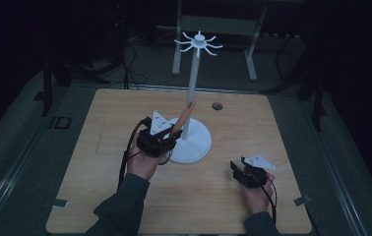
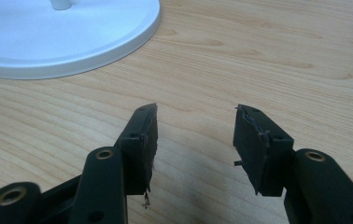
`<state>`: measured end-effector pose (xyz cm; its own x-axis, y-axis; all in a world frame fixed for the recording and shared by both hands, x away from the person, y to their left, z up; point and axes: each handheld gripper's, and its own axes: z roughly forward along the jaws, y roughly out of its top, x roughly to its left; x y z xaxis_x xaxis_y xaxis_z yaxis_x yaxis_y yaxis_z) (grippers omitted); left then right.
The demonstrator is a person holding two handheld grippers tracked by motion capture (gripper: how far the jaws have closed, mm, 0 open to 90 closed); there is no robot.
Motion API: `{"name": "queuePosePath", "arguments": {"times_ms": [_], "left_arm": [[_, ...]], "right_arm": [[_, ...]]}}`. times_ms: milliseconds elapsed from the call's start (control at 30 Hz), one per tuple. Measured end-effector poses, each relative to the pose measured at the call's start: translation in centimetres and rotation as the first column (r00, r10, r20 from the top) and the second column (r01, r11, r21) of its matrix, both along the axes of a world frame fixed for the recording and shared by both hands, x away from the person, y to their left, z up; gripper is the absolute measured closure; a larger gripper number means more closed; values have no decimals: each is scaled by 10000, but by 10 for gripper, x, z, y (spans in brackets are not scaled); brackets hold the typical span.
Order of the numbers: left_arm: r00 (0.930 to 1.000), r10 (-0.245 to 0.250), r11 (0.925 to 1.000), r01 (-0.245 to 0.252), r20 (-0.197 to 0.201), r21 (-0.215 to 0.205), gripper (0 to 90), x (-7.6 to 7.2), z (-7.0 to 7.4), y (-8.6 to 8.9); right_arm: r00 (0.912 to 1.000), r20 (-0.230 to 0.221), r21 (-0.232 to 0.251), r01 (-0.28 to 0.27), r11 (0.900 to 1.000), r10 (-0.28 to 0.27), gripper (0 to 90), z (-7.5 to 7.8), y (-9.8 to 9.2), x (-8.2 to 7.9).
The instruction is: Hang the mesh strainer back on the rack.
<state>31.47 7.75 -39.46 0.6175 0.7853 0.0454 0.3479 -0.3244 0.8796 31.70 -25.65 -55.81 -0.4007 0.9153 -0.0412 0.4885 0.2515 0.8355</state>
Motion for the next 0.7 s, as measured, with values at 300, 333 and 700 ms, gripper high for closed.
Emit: {"name": "queuePosePath", "arguments": {"times_ms": [300,333,700], "left_arm": [[9999,44,9994,-39,142,-343,692,0,6,-1],[9998,73,9992,-66,174,-389,692,0,7,-1],[9991,215,9962,-184,354,-846,692,-1,15,1]], "right_arm": [[10000,6,14,1,10000,-1,489,0,0,0],[10000,10,11,-3,10000,3,489,0,0,0],[10000,12,37,2,10000,-3,489,0,-1,0]]}}
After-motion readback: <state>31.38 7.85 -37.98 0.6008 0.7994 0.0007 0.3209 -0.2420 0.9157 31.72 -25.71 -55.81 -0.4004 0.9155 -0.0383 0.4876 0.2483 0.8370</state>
